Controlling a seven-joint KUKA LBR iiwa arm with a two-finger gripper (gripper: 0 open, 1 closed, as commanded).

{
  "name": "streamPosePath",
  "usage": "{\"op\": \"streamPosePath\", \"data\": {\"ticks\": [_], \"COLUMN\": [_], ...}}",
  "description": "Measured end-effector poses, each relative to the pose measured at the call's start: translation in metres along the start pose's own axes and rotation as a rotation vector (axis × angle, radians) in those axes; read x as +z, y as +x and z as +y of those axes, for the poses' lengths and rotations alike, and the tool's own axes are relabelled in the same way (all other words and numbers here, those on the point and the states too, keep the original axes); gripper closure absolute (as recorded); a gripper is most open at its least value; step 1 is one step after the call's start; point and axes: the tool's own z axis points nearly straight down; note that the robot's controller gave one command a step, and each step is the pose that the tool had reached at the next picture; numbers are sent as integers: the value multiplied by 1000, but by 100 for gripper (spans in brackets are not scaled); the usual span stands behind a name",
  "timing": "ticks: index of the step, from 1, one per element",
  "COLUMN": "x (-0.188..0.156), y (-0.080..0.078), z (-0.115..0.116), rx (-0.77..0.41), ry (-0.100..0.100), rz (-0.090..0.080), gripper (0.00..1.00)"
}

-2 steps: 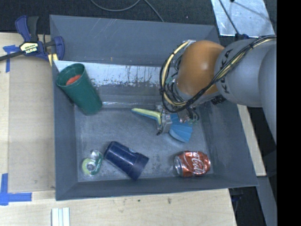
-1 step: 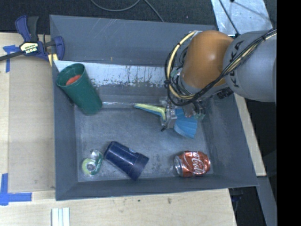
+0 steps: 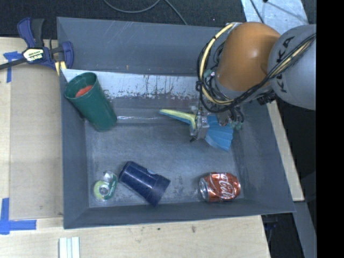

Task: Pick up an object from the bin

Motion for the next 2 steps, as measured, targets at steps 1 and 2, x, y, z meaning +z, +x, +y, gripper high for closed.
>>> {"op": "streamPosePath", "data": {"ticks": [1,2], "x": [-28,-84], "y": [-1,-3], "z": [-8,-4], "rx": [10,-9], "ry": [-1,0], "rz": [11,4], "gripper": [100,100]}}
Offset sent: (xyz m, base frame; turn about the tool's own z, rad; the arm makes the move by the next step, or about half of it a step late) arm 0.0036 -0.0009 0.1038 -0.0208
